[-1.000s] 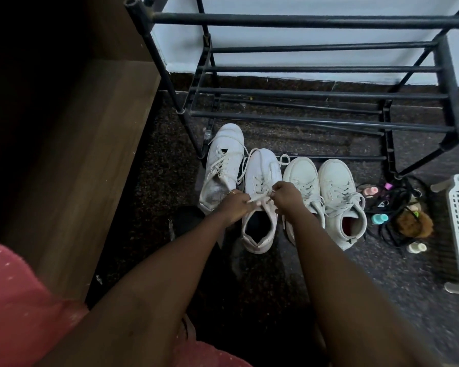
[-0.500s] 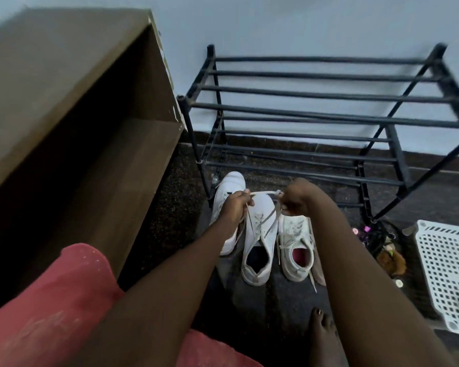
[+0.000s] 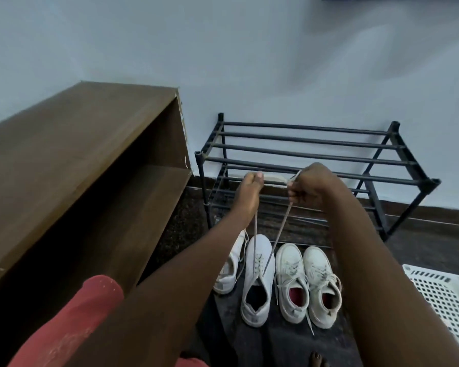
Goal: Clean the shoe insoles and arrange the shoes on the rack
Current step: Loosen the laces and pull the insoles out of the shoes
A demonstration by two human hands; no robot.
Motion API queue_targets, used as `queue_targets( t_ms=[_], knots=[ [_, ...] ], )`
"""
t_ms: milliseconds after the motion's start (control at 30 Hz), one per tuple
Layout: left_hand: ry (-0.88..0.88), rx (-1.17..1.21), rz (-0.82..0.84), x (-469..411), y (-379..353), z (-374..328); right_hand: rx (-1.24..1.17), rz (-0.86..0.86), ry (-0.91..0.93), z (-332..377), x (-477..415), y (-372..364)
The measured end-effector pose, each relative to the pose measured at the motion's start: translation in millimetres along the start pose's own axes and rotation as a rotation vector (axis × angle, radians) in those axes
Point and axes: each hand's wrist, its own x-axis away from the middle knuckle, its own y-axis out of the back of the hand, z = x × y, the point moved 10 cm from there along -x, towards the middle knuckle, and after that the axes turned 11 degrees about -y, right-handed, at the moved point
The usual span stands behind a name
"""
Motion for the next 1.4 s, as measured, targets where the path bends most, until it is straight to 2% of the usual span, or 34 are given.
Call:
queue_targets(
  t_ms=[233, 333, 500, 600, 700, 800, 933, 1033, 1133, 1233, 1300, 1400],
  knots=[
    [-0.187, -0.022, -0.075, -28.2, 6.6, -64.7, -0.002, -0.082, 0.175, 53.0, 38.3, 28.8],
    [-0.224, -0.076, -0.021, -35.6, -1.2, -77.8, 0.016, -0.092, 0.202, 59.3, 38.5, 28.5],
    [-0.199, -0.126, 0.118, -38.9, -21.6, -56.8, 0.015, -0.110, 0.336, 62.5, 32.2, 24.5],
    [-0.167, -0.160, 0.157, -38.0, -27.7, -30.8, 0.012, -0.195, 0.371, 53.4, 16.9, 30.2],
    [-0.077, -0.212, 0.187, -36.1, -30.6, 15.2, 0.123, -0.260, 0.289, 18.6, -18.4, 24.1],
    [-0.009, -0.335, 0.287, -29.7, -38.7, 76.1, 0.374, -0.234, 0.165, -40.1, -61.2, -3.8],
    [0.131, -0.427, 0.410, -6.0, -45.5, 164.2, 0.507, -0.213, 0.096, -120.3, -96.7, -42.3],
    [0.211, -0.482, 0.490, 23.3, -41.2, 224.1, 0.468, -0.158, 0.008, -186.5, -115.6, -70.0],
    [0.192, -0.718, 0.546, 48.9, -27.0, 270.7, 0.484, -0.141, -0.084, -242.0, -120.1, -90.7],
    [0.213, -0.894, 0.562, 79.1, -15.3, 300.8, 0.509, -0.091, -0.257, -285.8, -111.2, -116.4],
    [0.270, -0.931, 0.582, 99.5, -15.4, 314.7, 0.523, -0.023, -0.344, -305.4, -106.7, -138.0],
    [0.316, -0.949, 0.559, 112.4, -15.8, 327.3, 0.550, 0.008, -0.351, -311.3, -108.7, -156.5]
  ],
)
